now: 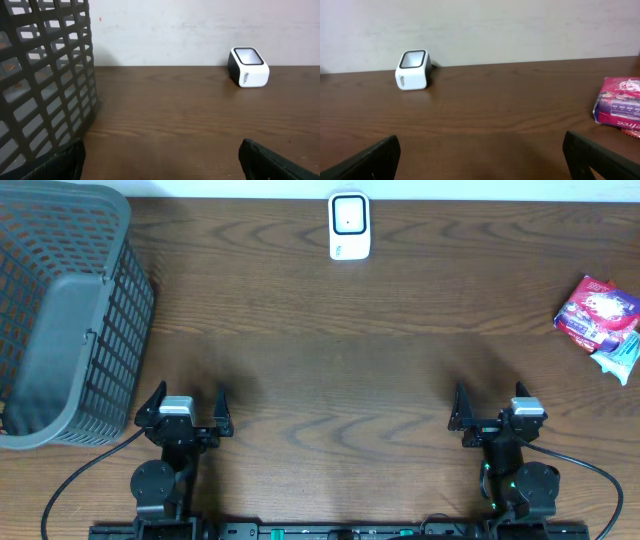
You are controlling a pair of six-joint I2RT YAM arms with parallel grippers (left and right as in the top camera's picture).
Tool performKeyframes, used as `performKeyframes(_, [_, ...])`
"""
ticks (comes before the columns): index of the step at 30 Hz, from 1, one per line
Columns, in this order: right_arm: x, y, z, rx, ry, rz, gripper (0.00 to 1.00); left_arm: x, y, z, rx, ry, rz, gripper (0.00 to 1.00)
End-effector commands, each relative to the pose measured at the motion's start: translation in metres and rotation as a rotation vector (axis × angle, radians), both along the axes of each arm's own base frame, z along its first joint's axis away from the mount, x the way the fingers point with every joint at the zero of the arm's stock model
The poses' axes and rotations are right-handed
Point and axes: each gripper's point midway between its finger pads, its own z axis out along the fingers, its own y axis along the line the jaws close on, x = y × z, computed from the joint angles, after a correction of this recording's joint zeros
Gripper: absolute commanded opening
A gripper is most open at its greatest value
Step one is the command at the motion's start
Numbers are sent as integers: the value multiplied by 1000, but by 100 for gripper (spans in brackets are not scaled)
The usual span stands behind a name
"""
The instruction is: Scan the item barcode
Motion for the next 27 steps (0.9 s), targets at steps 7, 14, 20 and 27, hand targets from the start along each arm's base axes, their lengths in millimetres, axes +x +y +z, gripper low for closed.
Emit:
performKeyframes(7, [0, 2, 0, 12, 1, 6, 99, -1, -1, -16, -4, 48, -6, 98])
performKeyframes(14, [0, 2, 0, 12, 1, 6, 99, -1, -1, -15, -30, 47, -2, 98])
performKeyframes(20, [0, 2, 0, 12, 1, 6, 99, -1, -1, -15, -30, 48, -2, 98])
performKeyframes(27, [0, 2, -1, 12, 1, 6, 99, -1, -1, -16, -30, 50, -2, 98])
